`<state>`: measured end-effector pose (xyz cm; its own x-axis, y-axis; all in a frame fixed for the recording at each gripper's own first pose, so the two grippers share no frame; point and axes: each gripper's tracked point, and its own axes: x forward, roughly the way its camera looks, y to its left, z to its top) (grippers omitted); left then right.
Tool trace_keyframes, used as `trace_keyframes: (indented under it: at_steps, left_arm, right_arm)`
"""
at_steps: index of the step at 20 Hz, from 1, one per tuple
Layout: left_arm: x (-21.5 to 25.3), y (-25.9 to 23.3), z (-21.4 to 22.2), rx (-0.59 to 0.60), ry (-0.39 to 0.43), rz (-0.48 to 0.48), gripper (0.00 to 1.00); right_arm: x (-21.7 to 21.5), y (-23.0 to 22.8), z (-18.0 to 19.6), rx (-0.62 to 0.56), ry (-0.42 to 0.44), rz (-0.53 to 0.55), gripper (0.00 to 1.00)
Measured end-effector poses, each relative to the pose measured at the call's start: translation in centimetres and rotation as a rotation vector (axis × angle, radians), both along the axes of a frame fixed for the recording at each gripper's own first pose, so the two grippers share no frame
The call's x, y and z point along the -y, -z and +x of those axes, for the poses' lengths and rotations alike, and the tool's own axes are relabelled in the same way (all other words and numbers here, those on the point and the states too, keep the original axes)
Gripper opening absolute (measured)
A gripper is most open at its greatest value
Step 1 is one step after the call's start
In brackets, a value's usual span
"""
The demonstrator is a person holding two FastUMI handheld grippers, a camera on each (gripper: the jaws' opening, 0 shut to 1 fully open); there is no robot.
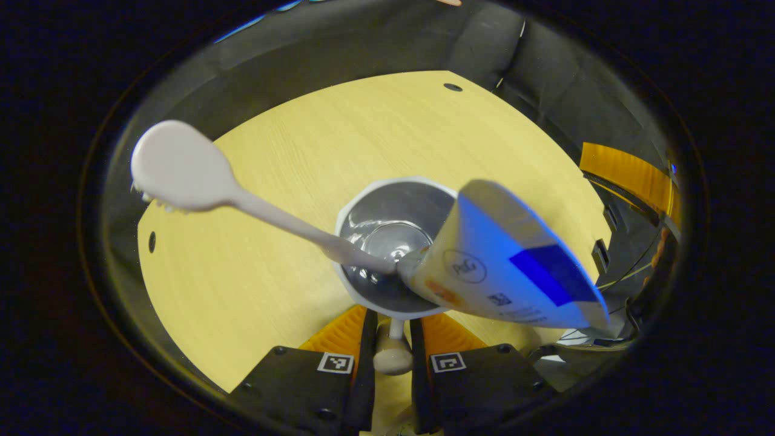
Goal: Put the toothbrush and toothpaste on the desktop into the cup, then pick up the cup and place it on the coaster on the desktop.
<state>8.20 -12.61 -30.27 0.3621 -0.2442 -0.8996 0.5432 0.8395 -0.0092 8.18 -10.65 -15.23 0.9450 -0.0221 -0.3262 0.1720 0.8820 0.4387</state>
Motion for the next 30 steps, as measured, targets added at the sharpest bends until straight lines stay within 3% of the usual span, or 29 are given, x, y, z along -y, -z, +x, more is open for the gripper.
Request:
trace_keyframes:
  at_steps: [6, 7, 10, 11, 12, 13, 14, 15, 16, 17, 18, 21, 22, 24, 30]
  left_arm:
    - [1.6, 2.0, -0.8, -0.017, 0.026, 0.042, 0.32]
    - [1.6, 2.3, -0.8, -0.020, 0.024, 0.054, 0.37]
    - [2.0, 2.5, -0.4, 0.008, 0.028, 0.060, 0.32]
    - [2.0, 2.5, -0.6, 0.013, 0.026, 0.060, 0.37]
    - [2.0, 2.0, -0.4, 0.030, 0.029, 0.056, 0.35]
    - [2.3, 1.8, -0.3, 0.044, 0.036, 0.057, 0.42]
    - [2.1, 1.5, -0.4, 0.055, 0.042, 0.062, 0.37]
    - [2.0, 1.0, -0.5, 0.071, 0.043, 0.065, 0.43]
    - [1.9, 0.5, -0.5, 0.087, 0.041, 0.063, 0.38]
    - [1.7, -0.1, -0.6, 0.103, 0.038, 0.056, 0.43]
    - [1.5, -0.7, -0.9, 0.116, 0.033, 0.048, 0.37]
    - [0.3, -2.9, -2.3, 0.162, 0.015, 0.009, 0.37]
    - [-0.4, -3.8, -2.9, 0.180, 0.006, -0.012, 0.41]
    - [-1.8, -5.9, -3.6, 0.222, -0.029, -0.056, 0.37]
    - [-9.6, -15.2, -4.3, 0.534, -0.222, -0.171, 0.37]
  right_arm:
    - [2.6, 0.8, -0.8, -0.022, 0.037, 0.014, 0.93]
    - [2.8, 0.6, -0.8, -0.024, 0.039, 0.014, 0.92]
    - [3.1, 0.9, -0.7, -0.033, 0.036, 0.011, 0.93]
    - [3.1, 1.0, -0.7, -0.035, 0.031, 0.012, 0.93]
    - [3.2, 1.2, -0.8, -0.037, 0.026, 0.013, 0.92]
    - [3.2, 1.2, -0.9, -0.037, 0.018, 0.012, 0.93]
    - [2.8, 1.1, -0.8, -0.036, 0.010, 0.009, 0.93]
    - [2.5, 0.8, -0.6, -0.035, 0.000, 0.004, 0.93]
    - [2.1, 0.6, -0.5, -0.033, -0.011, -0.001, 0.93]
    - [1.7, 0.3, -0.3, -0.031, -0.023, -0.006, 0.93]
    - [1.2, 0.1, -0.2, -0.028, -0.035, -0.011, 0.93]
    - [-0.5, -1.3, -0.1, -0.009, -0.077, -0.034, 0.93]
    - [-1.1, -1.8, -0.1, 0.001, -0.092, -0.048, 0.93]
    - [-2.3, -3.1, -0.2, 0.023, -0.120, -0.078, 0.92]
    - [-5.8, -11.1, -2.3, 0.188, -0.157, -0.203, 0.92]
